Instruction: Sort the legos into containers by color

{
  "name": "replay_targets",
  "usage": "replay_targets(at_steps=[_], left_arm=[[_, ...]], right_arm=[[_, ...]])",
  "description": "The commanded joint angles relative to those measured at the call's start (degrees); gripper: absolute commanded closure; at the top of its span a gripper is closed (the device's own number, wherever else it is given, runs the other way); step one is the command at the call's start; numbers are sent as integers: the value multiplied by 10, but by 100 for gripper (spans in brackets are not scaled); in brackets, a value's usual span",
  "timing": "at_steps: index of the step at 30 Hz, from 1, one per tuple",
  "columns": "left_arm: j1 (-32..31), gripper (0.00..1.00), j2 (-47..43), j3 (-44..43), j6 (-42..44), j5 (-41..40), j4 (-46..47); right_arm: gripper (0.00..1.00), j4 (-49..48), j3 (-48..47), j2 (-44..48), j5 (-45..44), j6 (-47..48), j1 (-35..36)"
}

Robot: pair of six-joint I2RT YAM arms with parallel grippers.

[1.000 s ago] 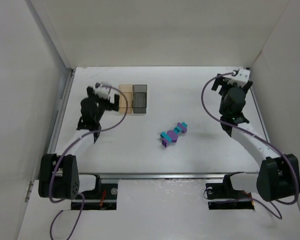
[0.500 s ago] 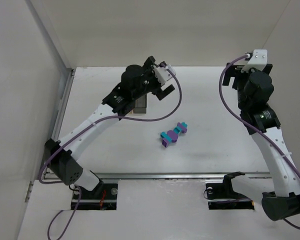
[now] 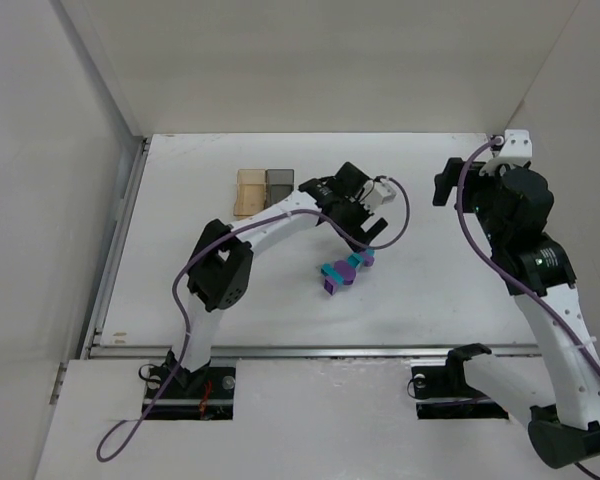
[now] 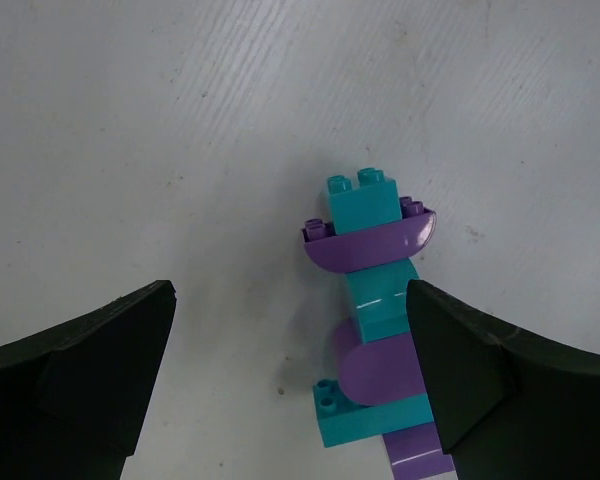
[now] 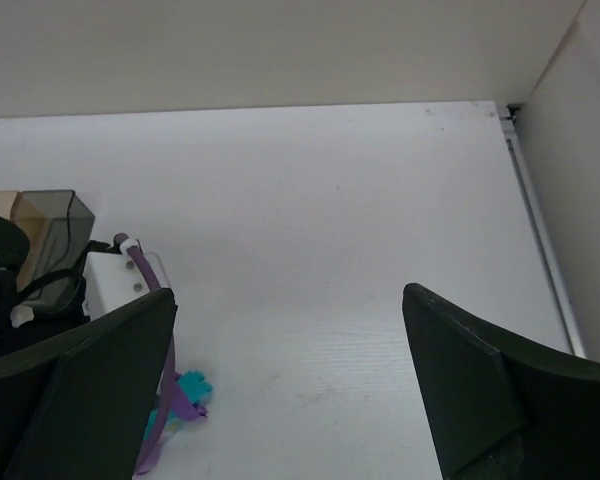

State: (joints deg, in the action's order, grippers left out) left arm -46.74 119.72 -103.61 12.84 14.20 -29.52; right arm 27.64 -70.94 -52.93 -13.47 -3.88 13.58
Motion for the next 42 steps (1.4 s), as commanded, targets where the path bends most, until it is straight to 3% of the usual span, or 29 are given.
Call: replay_targets(at_steps=[1, 8, 12, 17, 18, 22, 30, 33, 36, 42], left_arm=[[-17, 0, -50, 12, -22, 1, -1], [-28, 0, -33, 52, -52, 39, 6], [-49, 0, -22, 64, -57, 8, 6], [-49, 21, -1, 64, -63, -48, 36], [-49, 30, 4, 64, -57, -57, 36], [-49, 44, 16, 70, -57, -70, 43], [-49, 41, 16, 82, -57, -51, 18], [-49, 72, 16, 82, -57, -51, 18], [-49, 96, 10, 69, -57, -37, 13], [-44, 100, -32, 25, -10, -26, -35]], right_arm=[[0, -23, 38, 15, 32, -36, 5], [0, -23, 50, 3, 51, -41, 5], [0, -39, 62, -20, 70, -41, 5], [0, -44, 56, -43, 87, -41, 5], [0, -44, 56, -49, 87, -41, 5], [0, -44, 56, -49, 93, -41, 5], [0, -50, 62, -44, 93, -41, 5], [0, -55, 62, -44, 93, -41, 5], [0, -55, 62, -44, 109, -41, 5], [0, 61, -59, -120, 115, -36, 5]])
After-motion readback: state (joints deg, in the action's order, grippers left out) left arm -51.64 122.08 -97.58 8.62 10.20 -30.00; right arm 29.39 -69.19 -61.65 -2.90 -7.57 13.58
